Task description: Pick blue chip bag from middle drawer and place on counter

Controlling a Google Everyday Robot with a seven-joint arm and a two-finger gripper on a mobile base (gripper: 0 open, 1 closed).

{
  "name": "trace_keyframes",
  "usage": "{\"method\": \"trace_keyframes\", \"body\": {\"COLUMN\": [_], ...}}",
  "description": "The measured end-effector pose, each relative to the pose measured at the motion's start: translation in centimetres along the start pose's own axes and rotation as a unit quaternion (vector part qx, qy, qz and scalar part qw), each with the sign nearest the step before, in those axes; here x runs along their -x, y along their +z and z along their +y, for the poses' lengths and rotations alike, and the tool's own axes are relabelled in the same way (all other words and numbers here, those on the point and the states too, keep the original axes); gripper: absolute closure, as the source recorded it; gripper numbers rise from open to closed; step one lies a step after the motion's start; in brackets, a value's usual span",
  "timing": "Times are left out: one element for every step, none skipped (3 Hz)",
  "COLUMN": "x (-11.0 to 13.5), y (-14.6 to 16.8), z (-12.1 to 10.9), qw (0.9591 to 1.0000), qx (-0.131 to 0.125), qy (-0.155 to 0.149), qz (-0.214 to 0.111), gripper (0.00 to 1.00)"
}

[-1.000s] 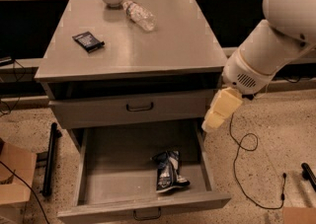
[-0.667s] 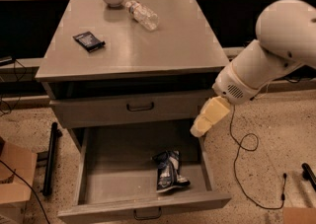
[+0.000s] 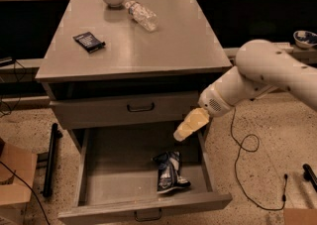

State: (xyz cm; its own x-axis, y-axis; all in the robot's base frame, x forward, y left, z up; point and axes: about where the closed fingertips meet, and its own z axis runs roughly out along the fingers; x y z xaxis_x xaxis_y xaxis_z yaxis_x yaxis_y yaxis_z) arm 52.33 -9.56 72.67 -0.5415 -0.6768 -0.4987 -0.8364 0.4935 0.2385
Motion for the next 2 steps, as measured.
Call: {"method": "trace_keyframes", "body": {"x": [-0.37,-0.26], "y": [2.82,2.89], "z": [-1.67,-1.76], "qw": [0.9997,0.9997], "qx": [-0.012,-0.014], "qy": [0.020,0.021], "qz": [0.002,0.000], "gripper": [0.00,0.00]}}
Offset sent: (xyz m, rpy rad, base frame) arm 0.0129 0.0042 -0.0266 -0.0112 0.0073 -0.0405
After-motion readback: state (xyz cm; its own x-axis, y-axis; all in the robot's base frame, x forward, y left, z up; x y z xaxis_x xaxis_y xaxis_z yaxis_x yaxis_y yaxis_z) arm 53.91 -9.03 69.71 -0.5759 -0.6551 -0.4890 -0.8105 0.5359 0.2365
